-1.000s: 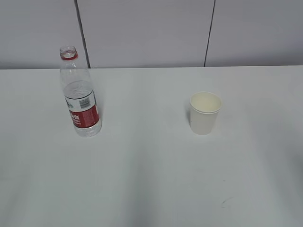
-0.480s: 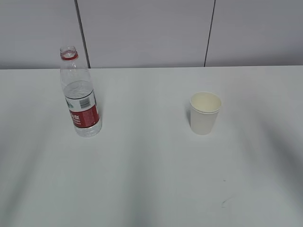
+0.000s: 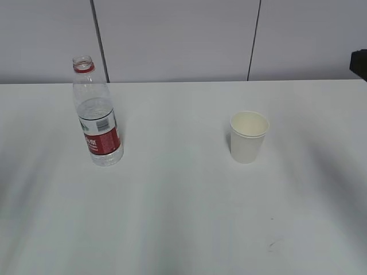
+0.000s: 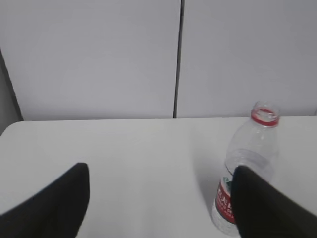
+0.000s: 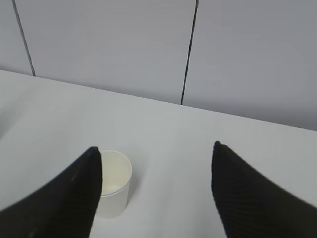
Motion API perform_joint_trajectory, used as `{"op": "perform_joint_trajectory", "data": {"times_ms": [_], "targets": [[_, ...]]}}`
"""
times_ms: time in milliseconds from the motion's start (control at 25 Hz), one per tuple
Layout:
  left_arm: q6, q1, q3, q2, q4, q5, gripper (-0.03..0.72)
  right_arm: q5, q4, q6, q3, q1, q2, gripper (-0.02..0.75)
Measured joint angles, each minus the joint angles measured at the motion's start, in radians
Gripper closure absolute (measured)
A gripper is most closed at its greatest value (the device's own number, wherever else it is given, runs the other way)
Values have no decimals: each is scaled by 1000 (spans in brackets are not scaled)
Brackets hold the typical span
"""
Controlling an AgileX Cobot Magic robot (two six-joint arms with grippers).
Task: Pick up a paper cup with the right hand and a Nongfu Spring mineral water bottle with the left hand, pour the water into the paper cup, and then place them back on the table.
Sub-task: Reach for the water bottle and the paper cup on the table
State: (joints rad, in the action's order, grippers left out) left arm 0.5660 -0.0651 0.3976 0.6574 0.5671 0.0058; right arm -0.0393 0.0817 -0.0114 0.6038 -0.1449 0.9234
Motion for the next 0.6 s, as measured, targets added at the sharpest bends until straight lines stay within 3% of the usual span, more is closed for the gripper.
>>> {"op": "perform_joint_trajectory", "data": {"times_ms": [360, 480, 600], "targets": [[-10, -246, -38, 264, -25, -357, 187, 39, 0, 0, 0, 0, 27, 220], [-89, -291, -54, 359, -60, -476, 188, 39, 0, 0, 0, 0, 27, 220], [-223, -300, -60, 455, -171, -524, 188, 39, 0, 0, 0, 0, 27, 220]]}}
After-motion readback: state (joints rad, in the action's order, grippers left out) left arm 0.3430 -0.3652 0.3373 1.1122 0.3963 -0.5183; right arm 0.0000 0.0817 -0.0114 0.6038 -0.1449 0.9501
